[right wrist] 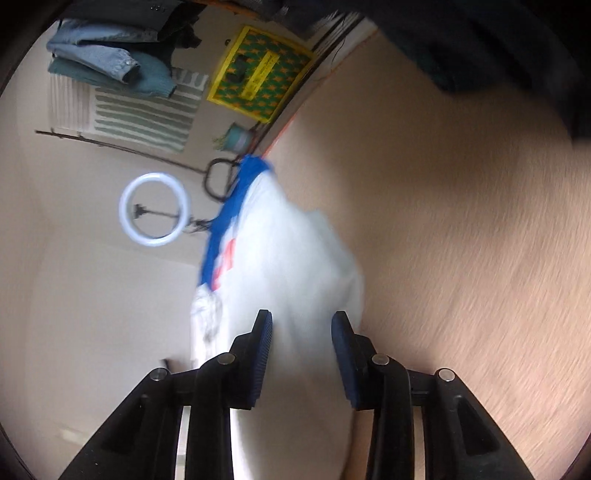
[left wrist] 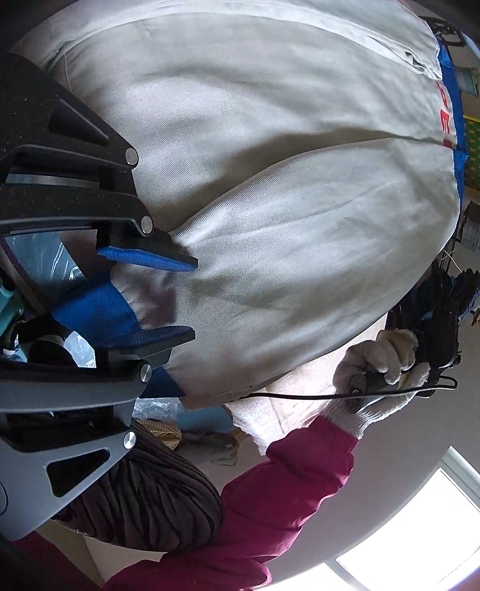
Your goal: Fold large clothes
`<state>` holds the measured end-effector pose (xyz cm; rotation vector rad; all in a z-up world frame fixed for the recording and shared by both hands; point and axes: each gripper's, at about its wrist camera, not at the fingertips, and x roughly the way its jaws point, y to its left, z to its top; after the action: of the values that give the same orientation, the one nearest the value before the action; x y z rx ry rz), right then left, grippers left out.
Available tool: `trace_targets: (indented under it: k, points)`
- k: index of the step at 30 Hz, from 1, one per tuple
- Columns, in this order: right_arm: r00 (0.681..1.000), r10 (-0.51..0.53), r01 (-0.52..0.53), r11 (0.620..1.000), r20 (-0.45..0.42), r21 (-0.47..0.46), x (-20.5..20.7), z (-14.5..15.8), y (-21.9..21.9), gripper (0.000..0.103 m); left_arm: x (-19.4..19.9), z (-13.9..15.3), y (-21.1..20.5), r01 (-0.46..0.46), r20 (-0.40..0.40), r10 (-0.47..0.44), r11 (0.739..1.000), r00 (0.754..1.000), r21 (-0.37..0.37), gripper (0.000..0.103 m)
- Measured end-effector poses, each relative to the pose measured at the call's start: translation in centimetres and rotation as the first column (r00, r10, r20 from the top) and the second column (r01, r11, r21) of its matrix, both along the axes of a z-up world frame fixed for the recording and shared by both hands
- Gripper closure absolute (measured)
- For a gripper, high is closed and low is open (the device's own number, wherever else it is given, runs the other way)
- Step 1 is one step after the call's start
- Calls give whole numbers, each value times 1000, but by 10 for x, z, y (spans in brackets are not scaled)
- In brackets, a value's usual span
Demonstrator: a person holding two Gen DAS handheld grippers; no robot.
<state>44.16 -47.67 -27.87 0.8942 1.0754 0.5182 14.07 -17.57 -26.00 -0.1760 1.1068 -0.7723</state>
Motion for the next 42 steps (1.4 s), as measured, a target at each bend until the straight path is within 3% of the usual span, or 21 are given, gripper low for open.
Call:
trace_targets:
  k: [4,7,11,12,13,16,18,20,22,23,25,26,27,28,29,31,34,37,39,42]
  points:
    - [999,-13,19,977,30,-212,-6,10,7,60,1,-1,2,3,-1,-3,1000,1000,-8,72]
    - [996,-78,86,975,45,-203,1,13,-1,52,2,-1,3,7,-2,-7,1000,1000,-9,72]
    - [996,-58,69,979,64,-190,19,9,8,52,3,0,3,10,-5,-10,1000,1000,-9,72]
    - [997,-51,62,981,65,-182,22,8,10,63,3,0,3,10,-5,-10,1000,1000,-10,72]
    - [998,-42,50,987,54,-154,23,5,10,95,3,0,3,11,-3,-11,1000,1000,-9,72]
    - [993,-83,92,990,88,-108,19,18,11,101,3,0,3,12,-3,-12,1000,1000,-12,72]
    - [976,-72,111,977,205,-184,12,59,16,101,3,0,3,11,-6,-11,1000,1000,-16,72]
    - [946,-7,125,931,325,-343,4,103,28,101,3,0,4,11,-6,-11,1000,1000,-19,72]
    - [917,96,148,820,388,-552,0,128,51,101,4,0,6,11,-5,-11,1000,1000,-19,72]
    - [916,137,134,782,378,-609,4,125,61,101,4,0,6,11,-5,-11,1000,1000,-19,72]
    - [945,165,90,699,283,-709,20,98,71,101,4,0,6,14,-4,-14,1000,1000,-18,72]
    - [963,153,61,683,224,-727,29,80,70,101,4,0,6,14,-6,-14,1000,1000,-17,72]
    - [976,144,16,696,161,-718,36,63,66,99,4,-1,6,13,-8,-13,1000,1000,-19,72]
    - [985,130,-16,724,113,-689,41,52,60,89,4,-1,7,13,-10,-13,1000,1000,-21,72]
    - [991,96,-15,764,92,-645,41,46,49,87,4,-1,8,14,-11,-14,1000,1000,-21,72]
    - [991,45,36,812,124,-582,32,55,31,78,3,0,12,10,-22,-11,1000,1000,-28,72]
    - [987,39,41,875,155,-482,14,83,7,77,3,5,23,-16,-52,13,998,999,-55,72]
    - [984,60,21,897,168,-442,-15,104,-1,70,8,18,40,-72,-53,67,993,996,-94,72]
    - [983,80,0,902,167,-431,-39,109,-3,63,19,28,53,-120,-63,113,986,992,-120,60]
    - [989,81,-17,897,126,-441,-70,95,-3,66,32,38,57,-150,-43,146,982,988,-117,60]
